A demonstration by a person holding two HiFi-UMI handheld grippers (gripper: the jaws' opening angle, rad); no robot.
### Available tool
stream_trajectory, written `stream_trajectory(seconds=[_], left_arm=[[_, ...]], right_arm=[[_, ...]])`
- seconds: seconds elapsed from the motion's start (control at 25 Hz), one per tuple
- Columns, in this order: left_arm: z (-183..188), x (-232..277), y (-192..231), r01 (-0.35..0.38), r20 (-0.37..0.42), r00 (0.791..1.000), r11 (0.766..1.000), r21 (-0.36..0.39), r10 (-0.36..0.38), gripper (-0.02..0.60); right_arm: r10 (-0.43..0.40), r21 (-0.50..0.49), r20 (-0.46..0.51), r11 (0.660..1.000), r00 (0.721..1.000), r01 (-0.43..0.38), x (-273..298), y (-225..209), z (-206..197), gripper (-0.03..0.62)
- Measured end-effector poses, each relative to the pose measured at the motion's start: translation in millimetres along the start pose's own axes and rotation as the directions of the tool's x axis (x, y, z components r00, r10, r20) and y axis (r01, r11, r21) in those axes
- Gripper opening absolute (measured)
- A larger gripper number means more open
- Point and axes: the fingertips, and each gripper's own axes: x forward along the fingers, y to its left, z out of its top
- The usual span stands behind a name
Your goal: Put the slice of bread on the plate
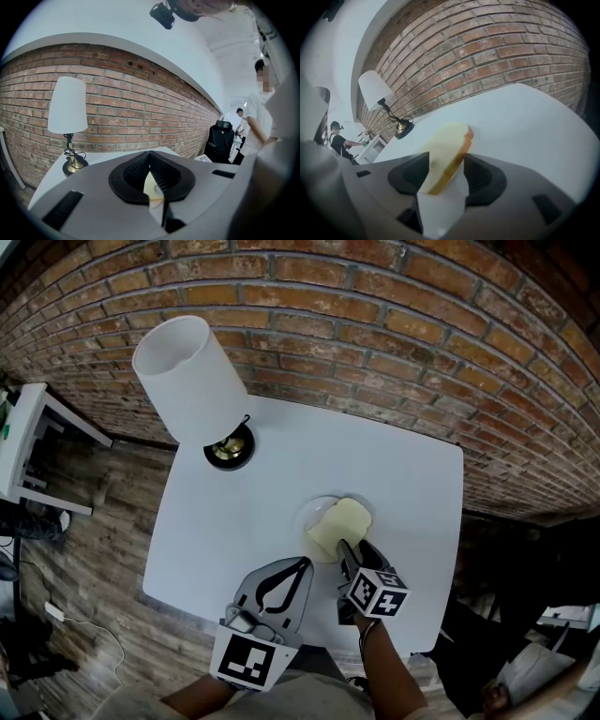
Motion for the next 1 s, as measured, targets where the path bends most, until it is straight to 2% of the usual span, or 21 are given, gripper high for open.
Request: stream_trajectory(seconds=[0.6,0.92,1.0], left_arm=[[1,-2,-3,0.000,0.005,1.000,1.000,-0.004,0.000,0.008],[1,-4,-6,0.001,0.010,1.000,1.000,-0.004,-0.001,0.009],[1,-5,-8,0.002,0.011,1.000,1.000,-0.002,-0.002,0.009]], right_arm=[[-0.043,0.017,0.085,0.999,0.995,0.042,-19,-4,20,0.219],[-0.024,0.004,0.130,1.000,0.991,0.024,-30,6,32,0.217],[-0.017,0.004,0.143,1.000,0.990,0.017,-33,9,36,0.200]])
